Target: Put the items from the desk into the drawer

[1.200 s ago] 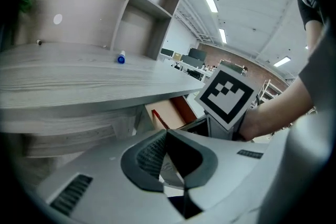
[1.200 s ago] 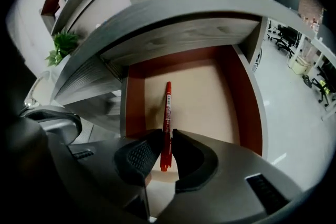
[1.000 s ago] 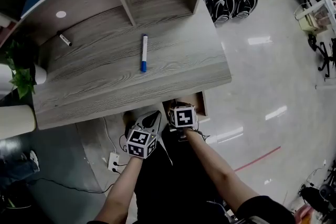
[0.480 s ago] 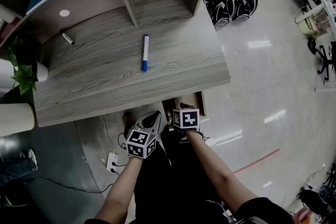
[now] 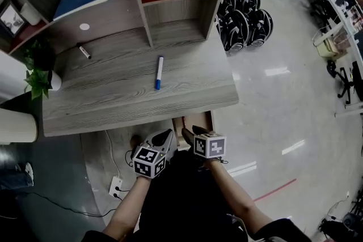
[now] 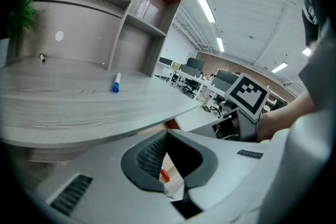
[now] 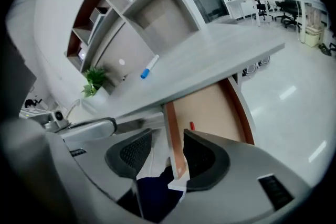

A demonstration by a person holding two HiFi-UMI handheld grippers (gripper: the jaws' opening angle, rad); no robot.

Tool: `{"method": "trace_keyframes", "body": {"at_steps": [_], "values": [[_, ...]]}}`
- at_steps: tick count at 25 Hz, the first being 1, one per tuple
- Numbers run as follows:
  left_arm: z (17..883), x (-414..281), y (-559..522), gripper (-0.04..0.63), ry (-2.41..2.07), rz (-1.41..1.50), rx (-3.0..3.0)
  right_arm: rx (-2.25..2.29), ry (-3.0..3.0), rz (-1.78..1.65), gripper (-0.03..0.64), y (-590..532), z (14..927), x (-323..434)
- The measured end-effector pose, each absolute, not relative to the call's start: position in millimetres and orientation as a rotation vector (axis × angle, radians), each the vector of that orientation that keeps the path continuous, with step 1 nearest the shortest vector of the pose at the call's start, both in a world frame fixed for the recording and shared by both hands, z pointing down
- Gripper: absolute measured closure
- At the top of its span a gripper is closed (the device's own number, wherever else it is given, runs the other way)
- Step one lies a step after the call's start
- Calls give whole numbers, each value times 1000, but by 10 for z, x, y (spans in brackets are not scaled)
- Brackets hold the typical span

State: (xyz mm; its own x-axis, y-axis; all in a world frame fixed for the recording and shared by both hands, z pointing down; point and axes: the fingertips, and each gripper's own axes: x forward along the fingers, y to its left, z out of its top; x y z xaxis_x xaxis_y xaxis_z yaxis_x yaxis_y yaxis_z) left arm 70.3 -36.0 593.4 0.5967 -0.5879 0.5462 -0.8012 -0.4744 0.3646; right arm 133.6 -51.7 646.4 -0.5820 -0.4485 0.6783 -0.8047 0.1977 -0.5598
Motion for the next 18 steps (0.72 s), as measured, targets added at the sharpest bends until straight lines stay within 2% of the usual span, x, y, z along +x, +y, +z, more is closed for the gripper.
{"method": "trace_keyframes", "body": {"at_steps": [2, 5, 6, 18], "values": [[5729, 765, -400, 604, -1100, 413, 2252, 1175, -2204, 1336, 457, -563, 6154, 1326], [5422, 882, -486, 603, -1099, 319, 2320, 1230, -2328, 1297, 609, -696, 5723, 1334], [5330, 915, -506, 601, -1097, 291, 2344, 1236, -2363, 1277, 624, -726, 5614, 1322], [4711, 917, -579, 601, -1166, 114, 2445, 1375, -2684, 707, 626, -850, 4632, 1302]]}}
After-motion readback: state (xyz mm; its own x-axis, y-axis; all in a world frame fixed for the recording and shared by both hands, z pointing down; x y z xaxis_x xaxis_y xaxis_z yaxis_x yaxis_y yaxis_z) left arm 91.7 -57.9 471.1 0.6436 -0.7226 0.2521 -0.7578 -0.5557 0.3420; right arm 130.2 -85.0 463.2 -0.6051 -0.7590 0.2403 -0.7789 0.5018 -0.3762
